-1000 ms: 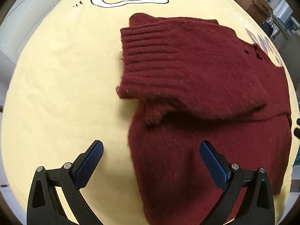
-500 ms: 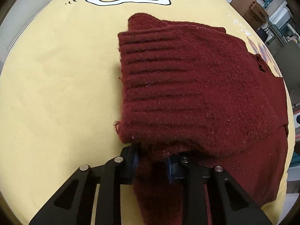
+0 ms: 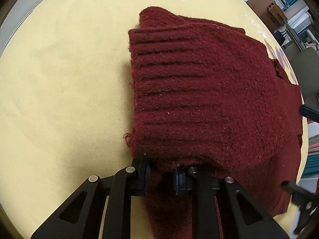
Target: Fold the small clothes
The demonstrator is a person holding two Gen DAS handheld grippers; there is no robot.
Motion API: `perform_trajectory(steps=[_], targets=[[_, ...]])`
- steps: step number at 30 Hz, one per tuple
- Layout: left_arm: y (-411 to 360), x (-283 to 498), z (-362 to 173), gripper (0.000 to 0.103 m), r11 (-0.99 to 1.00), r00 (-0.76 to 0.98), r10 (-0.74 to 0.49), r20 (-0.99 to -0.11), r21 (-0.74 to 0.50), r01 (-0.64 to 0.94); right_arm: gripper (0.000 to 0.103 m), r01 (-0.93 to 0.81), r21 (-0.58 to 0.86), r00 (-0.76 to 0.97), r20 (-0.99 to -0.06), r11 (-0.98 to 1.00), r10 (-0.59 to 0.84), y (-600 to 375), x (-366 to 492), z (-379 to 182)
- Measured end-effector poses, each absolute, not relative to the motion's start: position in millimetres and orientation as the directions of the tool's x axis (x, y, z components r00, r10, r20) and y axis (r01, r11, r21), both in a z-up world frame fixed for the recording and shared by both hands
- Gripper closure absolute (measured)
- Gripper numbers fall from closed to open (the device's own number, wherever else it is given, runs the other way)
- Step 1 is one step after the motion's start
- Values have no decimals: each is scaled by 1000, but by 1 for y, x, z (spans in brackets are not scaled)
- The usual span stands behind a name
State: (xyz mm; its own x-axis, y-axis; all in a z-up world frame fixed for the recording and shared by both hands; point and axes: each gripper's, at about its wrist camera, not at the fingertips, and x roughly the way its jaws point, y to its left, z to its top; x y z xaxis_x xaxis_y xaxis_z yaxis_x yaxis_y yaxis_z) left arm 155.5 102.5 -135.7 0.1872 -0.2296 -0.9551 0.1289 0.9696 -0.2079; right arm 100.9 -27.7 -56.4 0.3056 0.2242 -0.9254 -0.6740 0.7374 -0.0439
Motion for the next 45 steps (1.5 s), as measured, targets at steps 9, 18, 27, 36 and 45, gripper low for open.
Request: perform_trajectory(steps=[9, 18, 27, 36, 45], targets=[[102, 164, -137, 87, 970, 176, -220, -960, -196, 142, 14, -693, -5, 245, -942, 721, 228, -2, 121, -80], [90, 150, -135, 87, 974, 176, -196, -965, -171, 151, 82, -692, 55, 192, -947, 720, 257, 6, 134, -93], [93, 156, -135, 87, 973, 169, -204, -964, -181, 143, 98, -552, 157, 247, -908, 819, 340, -38, 152, -72], [86, 154, -133, 87, 975, 167, -189, -968, -165, 146, 98, -332, 201, 372, -870, 922, 324, -126, 159, -49], [80, 154, -133, 87, 978, 165, -168, -972, -143, 151, 98, -193, 295, 320, -883, 936, 344, -189, 132, -69]])
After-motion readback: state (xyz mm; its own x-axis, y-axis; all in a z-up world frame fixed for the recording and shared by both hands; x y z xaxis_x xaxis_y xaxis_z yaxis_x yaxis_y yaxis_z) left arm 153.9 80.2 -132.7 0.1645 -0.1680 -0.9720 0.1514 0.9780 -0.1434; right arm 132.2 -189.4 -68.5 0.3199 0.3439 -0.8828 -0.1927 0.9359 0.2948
